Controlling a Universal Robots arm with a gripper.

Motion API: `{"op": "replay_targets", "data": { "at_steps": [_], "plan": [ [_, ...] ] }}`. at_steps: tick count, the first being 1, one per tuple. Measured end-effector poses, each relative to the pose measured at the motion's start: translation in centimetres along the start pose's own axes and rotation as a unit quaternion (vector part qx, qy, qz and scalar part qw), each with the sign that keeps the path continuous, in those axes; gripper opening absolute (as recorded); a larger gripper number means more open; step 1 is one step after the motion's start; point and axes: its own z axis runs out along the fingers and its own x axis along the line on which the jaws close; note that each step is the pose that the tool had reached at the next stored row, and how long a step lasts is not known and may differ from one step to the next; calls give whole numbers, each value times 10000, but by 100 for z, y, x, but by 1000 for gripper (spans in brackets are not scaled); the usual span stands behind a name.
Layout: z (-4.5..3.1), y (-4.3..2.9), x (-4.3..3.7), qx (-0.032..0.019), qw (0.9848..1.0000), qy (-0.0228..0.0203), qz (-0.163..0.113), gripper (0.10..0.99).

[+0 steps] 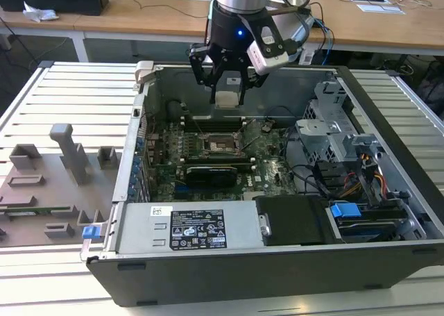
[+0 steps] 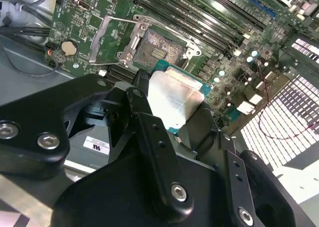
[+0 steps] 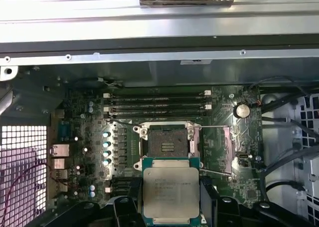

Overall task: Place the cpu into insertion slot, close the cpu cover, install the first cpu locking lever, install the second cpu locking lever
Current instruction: 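Place the cpu into insertion slot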

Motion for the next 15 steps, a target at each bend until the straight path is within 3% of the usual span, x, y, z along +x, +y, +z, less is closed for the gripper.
{"op": "replay_targets", "data": {
  "at_steps": [1,2,3,5,8,15],
  "plan": [
    [14,1,0,14,10000,0,0,545],
    [52,13,-1,123,9999,-3,2,545],
    [70,32,-1,200,9998,-5,2,545],
    [103,78,0,243,9997,-6,-1,545],
    [191,148,1,256,9997,-6,-11,545],
    [351,191,-22,282,9996,-5,-37,545]
  ]
}}
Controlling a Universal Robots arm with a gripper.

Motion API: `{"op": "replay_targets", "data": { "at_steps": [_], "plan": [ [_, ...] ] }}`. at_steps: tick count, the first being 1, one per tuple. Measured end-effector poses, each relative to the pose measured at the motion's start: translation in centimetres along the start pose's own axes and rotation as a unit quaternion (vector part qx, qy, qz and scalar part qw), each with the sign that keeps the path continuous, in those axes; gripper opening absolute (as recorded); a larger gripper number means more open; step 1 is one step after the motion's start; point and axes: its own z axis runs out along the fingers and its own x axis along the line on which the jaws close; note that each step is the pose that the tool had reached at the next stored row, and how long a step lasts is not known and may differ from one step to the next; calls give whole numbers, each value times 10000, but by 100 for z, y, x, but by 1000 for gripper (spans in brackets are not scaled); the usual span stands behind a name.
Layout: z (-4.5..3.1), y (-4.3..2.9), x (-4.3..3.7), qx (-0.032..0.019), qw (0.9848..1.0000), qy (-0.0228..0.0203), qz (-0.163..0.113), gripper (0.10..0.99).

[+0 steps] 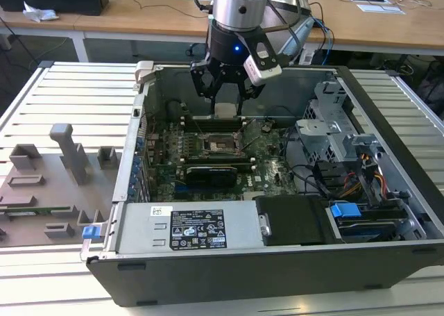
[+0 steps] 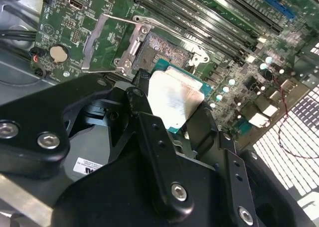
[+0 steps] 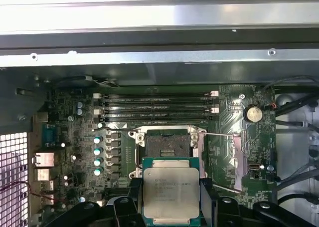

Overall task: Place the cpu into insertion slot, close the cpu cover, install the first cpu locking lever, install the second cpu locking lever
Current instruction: 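Place the cpu into insertion slot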

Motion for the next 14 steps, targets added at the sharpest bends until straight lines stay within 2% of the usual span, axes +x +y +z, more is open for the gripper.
{"op": "replay_targets", "data": {
  "at_steps": [14],
  "plan": [
    [316,-6,-69,35,10000,2,-9,545]
  ]
}}
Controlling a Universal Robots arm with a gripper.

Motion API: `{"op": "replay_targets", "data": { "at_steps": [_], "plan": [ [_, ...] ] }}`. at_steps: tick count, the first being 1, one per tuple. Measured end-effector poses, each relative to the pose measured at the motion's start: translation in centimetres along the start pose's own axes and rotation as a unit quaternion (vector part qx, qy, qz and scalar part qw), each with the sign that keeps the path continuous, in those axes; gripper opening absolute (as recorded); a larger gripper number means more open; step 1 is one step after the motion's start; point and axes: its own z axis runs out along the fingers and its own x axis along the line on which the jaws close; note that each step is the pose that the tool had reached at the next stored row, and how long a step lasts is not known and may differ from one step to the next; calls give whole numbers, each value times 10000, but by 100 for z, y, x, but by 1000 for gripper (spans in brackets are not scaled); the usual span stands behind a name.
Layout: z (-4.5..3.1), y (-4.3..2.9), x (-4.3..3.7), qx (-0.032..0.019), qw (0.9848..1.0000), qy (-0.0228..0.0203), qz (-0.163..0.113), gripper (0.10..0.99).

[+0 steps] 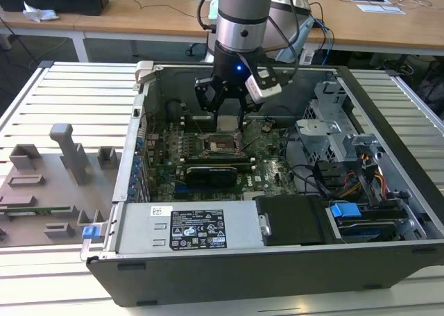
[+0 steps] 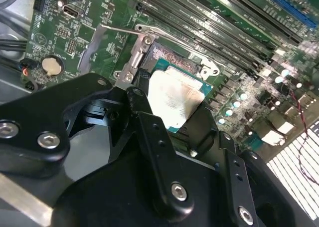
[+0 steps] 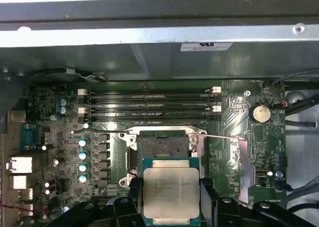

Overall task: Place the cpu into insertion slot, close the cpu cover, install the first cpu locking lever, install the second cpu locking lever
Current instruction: 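Place the cpu into insertion slot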

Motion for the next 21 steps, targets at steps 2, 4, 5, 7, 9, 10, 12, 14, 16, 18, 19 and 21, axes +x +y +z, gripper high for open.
{"op": "replay_targets", "data": {
  "at_steps": [2,4,5,7,9,10,12,14,16,18,19,21],
  "plan": [
    [57,-1,-3,2,10000,0,-1,545],
    [101,-1,-4,3,10000,0,-1,545],
    [104,-1,-4,4,10000,0,-1,545],
    [105,-2,-4,5,10000,0,-1,545],
    [106,-1,-4,4,10000,0,-1,545],
    [106,-2,-4,5,10000,0,0,545],
    [106,-1,-4,6,10000,0,12,545],
    [107,-1,-4,4,9999,-3,149,545],
    [109,-1,-4,0,9995,-6,327,545],
    [110,-1,-4,-4,9986,-10,537,545],
    [110,-1,-4,-5,9982,-12,599,545],
    [111,-2,-4,-4,9970,-15,779,545]
  ]
}}
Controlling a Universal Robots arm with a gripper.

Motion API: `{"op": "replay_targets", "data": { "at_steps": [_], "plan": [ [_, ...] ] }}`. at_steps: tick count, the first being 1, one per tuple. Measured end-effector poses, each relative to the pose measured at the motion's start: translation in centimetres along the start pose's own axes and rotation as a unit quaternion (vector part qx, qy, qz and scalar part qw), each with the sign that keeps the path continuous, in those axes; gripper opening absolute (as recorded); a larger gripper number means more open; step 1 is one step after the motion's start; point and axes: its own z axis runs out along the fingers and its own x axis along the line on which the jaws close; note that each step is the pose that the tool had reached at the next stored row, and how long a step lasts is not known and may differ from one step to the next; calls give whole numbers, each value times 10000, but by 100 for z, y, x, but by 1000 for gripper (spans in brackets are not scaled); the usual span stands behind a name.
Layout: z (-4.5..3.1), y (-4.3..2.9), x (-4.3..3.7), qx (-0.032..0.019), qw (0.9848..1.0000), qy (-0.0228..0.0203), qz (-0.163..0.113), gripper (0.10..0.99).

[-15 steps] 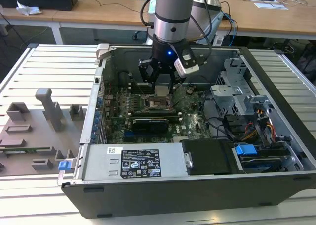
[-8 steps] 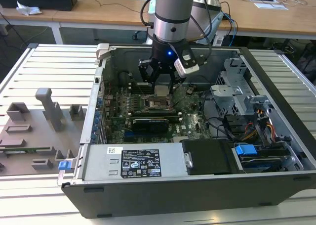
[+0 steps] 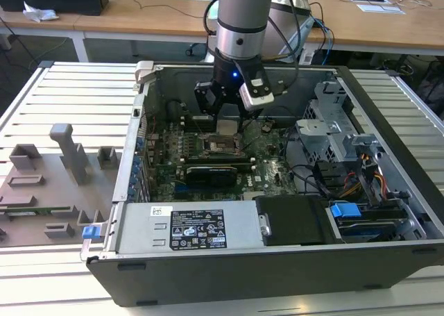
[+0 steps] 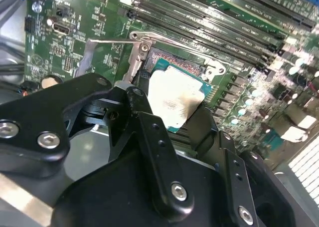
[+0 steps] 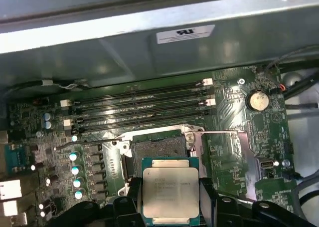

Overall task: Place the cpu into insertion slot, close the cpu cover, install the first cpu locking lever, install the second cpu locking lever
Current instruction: 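Place the cpu into insertion slot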

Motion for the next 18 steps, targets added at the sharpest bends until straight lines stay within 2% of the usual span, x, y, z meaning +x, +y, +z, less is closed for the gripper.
{"op": "replay_targets", "data": {
  "at_steps": [6,9,14,18],
  "plan": [
    [2,0,0,25,9989,-14,466,545],
    [2,0,0,39,9976,-21,690,545],
    [3,0,0,61,9950,-32,999,545],
    [4,0,-1,86,9919,-43,1263,545]
  ]
}}
